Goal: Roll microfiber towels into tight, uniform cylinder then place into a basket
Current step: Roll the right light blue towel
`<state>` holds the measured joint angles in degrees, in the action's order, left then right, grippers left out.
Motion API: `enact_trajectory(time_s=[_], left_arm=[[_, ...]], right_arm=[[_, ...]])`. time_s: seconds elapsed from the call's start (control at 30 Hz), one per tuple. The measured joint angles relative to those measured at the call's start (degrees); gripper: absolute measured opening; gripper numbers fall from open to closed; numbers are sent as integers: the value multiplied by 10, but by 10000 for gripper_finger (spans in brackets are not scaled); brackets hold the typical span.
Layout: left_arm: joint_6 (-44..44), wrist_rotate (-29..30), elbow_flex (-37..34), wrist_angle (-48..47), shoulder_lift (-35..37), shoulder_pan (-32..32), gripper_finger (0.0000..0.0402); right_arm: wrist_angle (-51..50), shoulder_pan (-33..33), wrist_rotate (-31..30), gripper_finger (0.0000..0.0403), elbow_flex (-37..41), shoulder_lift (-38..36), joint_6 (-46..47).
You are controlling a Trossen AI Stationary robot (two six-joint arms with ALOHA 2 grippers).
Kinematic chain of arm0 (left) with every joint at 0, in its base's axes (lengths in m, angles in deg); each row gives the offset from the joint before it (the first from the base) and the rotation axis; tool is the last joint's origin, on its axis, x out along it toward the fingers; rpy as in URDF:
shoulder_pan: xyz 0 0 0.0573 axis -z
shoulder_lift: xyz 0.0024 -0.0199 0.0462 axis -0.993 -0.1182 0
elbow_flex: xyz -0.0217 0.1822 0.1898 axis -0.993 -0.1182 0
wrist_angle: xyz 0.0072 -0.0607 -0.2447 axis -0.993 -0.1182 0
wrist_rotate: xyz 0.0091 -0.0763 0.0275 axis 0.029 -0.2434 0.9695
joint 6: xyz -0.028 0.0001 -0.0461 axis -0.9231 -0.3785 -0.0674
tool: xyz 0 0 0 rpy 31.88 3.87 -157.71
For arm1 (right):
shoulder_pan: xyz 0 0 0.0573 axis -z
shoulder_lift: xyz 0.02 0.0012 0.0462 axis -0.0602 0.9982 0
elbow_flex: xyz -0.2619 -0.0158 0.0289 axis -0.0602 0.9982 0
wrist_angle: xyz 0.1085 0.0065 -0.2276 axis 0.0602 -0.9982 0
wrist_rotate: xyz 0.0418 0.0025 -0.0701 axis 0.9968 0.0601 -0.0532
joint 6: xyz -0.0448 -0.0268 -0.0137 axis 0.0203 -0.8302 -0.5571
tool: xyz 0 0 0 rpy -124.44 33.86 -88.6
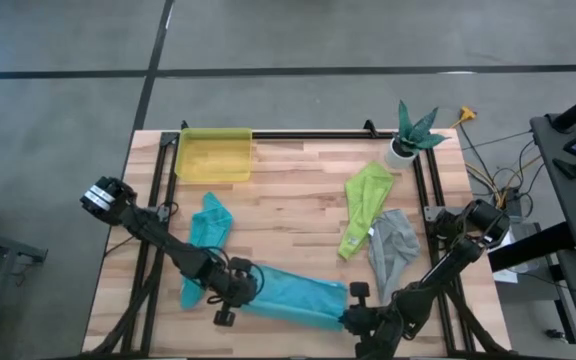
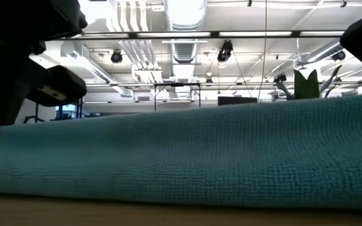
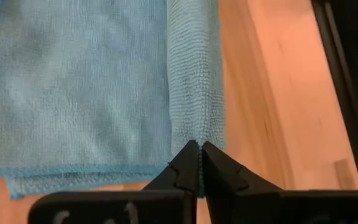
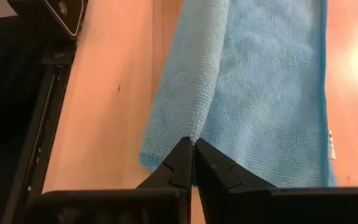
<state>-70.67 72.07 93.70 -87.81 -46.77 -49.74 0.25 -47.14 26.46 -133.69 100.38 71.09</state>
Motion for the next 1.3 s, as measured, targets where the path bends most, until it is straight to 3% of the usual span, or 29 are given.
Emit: enact_trajectory(time_s=[0.6,0.93,1.3], left_arm=[[0,46,-7,13,-39,0,0],[-1,44,-6,17,-51,0,0],[-13,41,-6,11,-50,0,0]], right_arm=[[7,0,-23,9,29,18,66],[68,0,-32,18,28,62,17],[-27,-5,-30,60,30,19,64]])
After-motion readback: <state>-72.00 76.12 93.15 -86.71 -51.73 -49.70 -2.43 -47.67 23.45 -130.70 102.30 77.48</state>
